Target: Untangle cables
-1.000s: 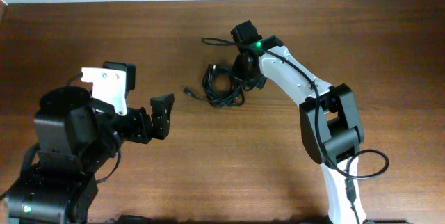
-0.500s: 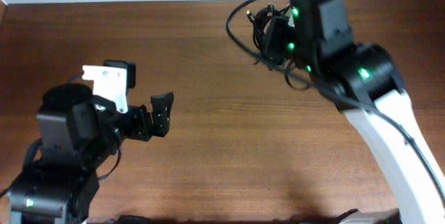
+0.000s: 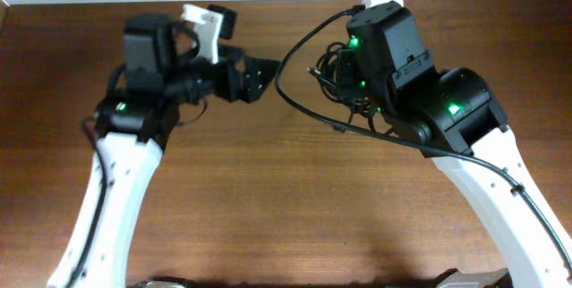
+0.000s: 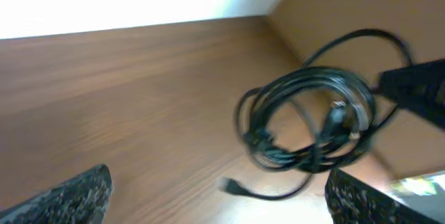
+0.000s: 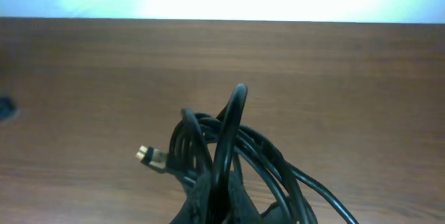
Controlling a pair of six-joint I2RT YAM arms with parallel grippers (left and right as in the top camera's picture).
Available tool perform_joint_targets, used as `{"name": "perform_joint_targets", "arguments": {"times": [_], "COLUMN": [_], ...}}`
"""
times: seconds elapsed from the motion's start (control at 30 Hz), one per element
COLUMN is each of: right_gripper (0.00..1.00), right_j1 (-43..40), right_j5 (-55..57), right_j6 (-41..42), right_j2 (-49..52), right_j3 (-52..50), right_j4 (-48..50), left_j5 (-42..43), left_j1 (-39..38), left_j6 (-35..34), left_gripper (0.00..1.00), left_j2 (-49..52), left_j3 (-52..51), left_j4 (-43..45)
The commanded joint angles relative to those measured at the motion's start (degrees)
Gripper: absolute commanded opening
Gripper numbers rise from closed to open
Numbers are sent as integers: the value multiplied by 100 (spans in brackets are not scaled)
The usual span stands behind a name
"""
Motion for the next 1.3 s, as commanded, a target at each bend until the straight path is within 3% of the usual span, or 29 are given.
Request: {"name": "perform_joint_targets", "arguments": {"times": [0.0, 0.13, 0.17, 0.43, 0.5, 0.9, 1.03, 1.27], "right_gripper": [4, 4, 4, 4, 4, 4, 4, 4], "right_j1": [7, 9, 9, 9, 7, 9, 9, 9], "right_j5": [590, 623, 623, 619, 623, 612, 577, 575], "right_j6": [-151, -153, -151, -299, -302, -356, -409, -409], "right_j2": [-422, -643, -673, -813, -846, -852, -855, -859], "right_j3": [103, 103, 103, 140, 264, 1047, 1047, 1047], "right_j4": [-20, -31, -48, -105, -107, -472, -599, -675], "left_j5": [1864, 4409, 4485, 4301, 4301, 3873, 3895, 3891], "left_j1": [-9, -9, -9, -168, -319, -1386, -1460, -1456], "left_j6": [79, 328, 144, 214, 479, 479, 302, -1010], "left_gripper": [99, 98, 98, 98, 98, 98, 98, 98], "left_j2": [566, 1172, 1257, 1679, 1823, 2138, 2138, 2138], "left_j3": [-24, -24, -24, -26, -26, -26, -26, -26], "left_j4": [575, 2225, 2483, 2428, 2428, 2662, 3134, 5115]}}
